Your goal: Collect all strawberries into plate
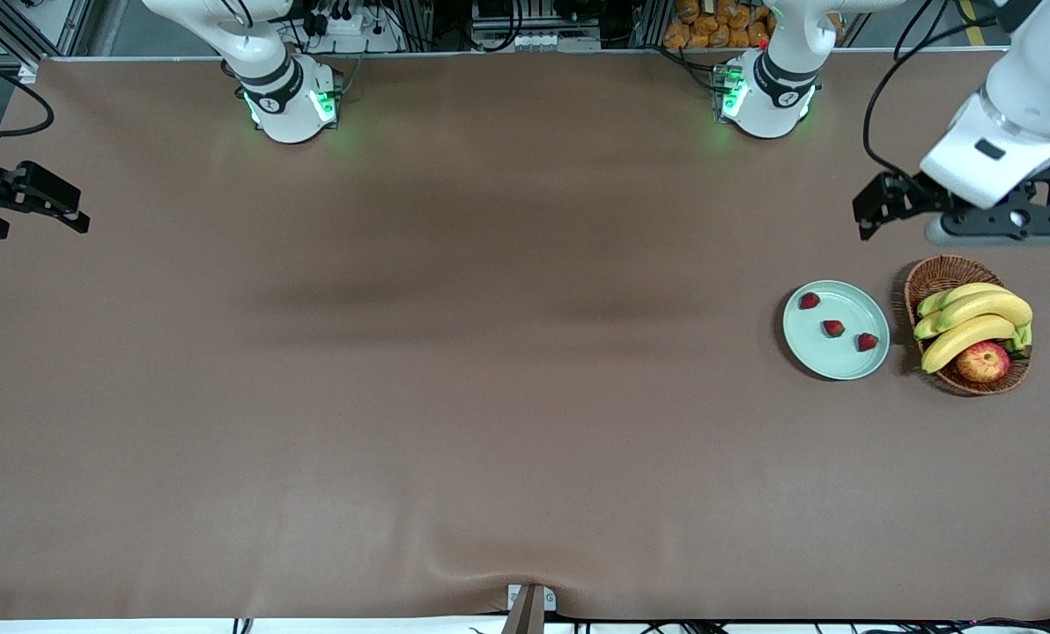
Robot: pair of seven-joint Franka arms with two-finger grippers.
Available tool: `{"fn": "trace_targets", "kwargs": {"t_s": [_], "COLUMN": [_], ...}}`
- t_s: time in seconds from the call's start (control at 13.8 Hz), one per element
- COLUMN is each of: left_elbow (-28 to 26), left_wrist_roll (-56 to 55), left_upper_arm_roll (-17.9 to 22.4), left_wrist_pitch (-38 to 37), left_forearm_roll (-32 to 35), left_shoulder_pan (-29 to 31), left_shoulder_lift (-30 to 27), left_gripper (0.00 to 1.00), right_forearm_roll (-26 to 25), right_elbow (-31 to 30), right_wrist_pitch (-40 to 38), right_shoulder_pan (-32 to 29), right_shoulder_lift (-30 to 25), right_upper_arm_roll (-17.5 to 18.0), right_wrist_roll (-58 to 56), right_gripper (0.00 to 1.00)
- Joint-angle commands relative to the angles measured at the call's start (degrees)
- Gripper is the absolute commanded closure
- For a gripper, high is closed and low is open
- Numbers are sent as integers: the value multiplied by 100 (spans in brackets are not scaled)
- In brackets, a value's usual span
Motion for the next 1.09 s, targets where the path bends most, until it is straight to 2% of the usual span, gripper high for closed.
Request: {"fn": "trace_targets", "kwargs": {"t_s": [0.0, 0.07, 0.51, 0.73, 0.87, 1.02], "left_elbow": [-23, 47, 241, 267, 285, 293], "left_wrist_roll": [320, 373, 471, 269, -29, -198], "left_upper_arm_roll": [279, 393, 412, 263, 8, 51], "left_wrist_pitch": [-211, -273, -326, -343, -361, -370], "left_forearm_roll": [-215, -250, -488, -418, -391, -391], "left_shoulder_pan": [-209, -245, -69, -165, -113, -96], "left_shoulder_lift": [-168, -203, -221, -230, -274, -265], "left_gripper": [0, 0, 0, 0, 0, 0], "right_forearm_roll": [-101, -101, -101, -101, -101, -101], "right_elbow": [120, 120, 111, 102, 93, 84], "right_wrist_pitch": [-40, -40, -49, -40, -40, -40], "right_shoulder_pan": [44, 52, 35, 26, 35, 35], "right_shoulder_lift": [54, 54, 54, 54, 54, 54], "right_upper_arm_roll": [-11, -11, -11, -20, -11, -11], "right_wrist_roll": [85, 85, 85, 85, 85, 85], "right_gripper": [0, 0, 0, 0, 0, 0]}}
